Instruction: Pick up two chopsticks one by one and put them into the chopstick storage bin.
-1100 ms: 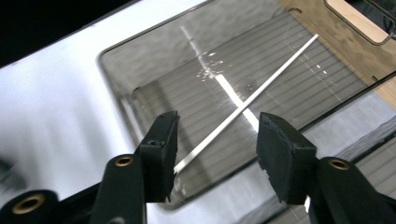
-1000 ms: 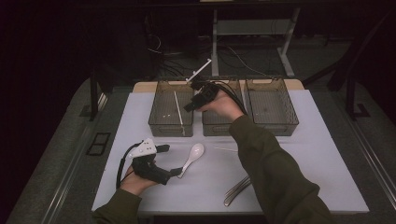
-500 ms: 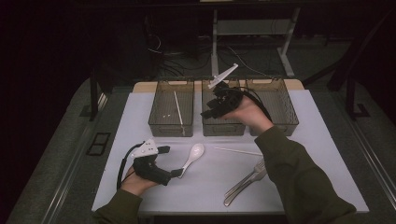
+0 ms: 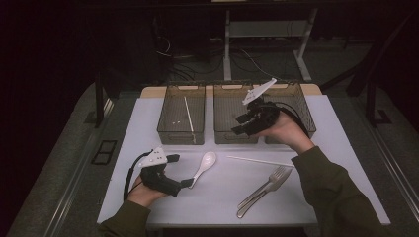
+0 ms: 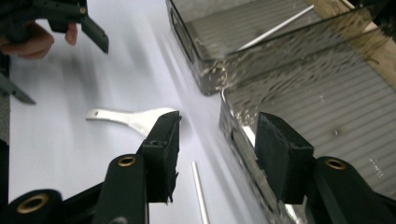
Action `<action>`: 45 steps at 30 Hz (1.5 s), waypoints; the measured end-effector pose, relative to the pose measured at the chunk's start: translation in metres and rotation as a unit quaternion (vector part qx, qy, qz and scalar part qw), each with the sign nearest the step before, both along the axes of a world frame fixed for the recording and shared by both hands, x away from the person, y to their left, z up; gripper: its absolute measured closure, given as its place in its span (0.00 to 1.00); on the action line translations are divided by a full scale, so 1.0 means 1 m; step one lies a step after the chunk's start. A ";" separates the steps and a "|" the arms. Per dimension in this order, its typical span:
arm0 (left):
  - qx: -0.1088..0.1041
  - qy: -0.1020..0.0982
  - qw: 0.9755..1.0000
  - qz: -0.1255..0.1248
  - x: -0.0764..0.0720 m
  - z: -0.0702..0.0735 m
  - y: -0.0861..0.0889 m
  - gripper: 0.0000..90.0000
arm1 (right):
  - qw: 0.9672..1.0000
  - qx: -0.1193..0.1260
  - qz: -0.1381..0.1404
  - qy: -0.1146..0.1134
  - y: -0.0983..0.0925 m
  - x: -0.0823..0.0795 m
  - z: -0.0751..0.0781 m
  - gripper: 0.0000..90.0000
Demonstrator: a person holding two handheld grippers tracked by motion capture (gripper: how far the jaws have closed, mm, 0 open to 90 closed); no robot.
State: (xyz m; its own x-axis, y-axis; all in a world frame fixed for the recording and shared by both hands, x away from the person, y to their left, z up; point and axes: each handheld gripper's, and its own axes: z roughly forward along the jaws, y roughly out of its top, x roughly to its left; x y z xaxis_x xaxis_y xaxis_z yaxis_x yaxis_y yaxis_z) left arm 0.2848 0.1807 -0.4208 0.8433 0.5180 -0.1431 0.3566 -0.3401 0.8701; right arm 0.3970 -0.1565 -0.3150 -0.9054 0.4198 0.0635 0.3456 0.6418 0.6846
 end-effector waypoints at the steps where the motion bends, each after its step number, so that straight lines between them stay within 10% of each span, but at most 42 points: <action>1: 0.001 0.000 1.000 0.000 0.000 0.000 0.000 0.00 | 1.000 0.000 -0.003 0.001 -0.002 -0.002 -0.001 0.57; 24: 0.006 0.002 1.000 0.003 0.001 -0.001 0.000 0.00 | 0.998 -0.062 -0.017 0.007 -0.077 -0.034 -0.041 0.83; 45: 0.005 0.001 1.000 0.003 0.001 -0.001 0.000 0.00 | 0.983 -0.175 0.018 0.062 -0.099 -0.018 -0.089 0.84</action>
State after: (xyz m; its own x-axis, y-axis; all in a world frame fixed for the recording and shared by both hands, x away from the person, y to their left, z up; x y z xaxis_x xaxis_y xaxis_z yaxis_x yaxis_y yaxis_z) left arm 0.2856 0.1806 -0.4217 0.8393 0.5253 -0.1399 0.3614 -0.3469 0.8655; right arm 0.3788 -0.2554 -0.4037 -0.9146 0.4031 0.0322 0.3849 0.8435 0.3746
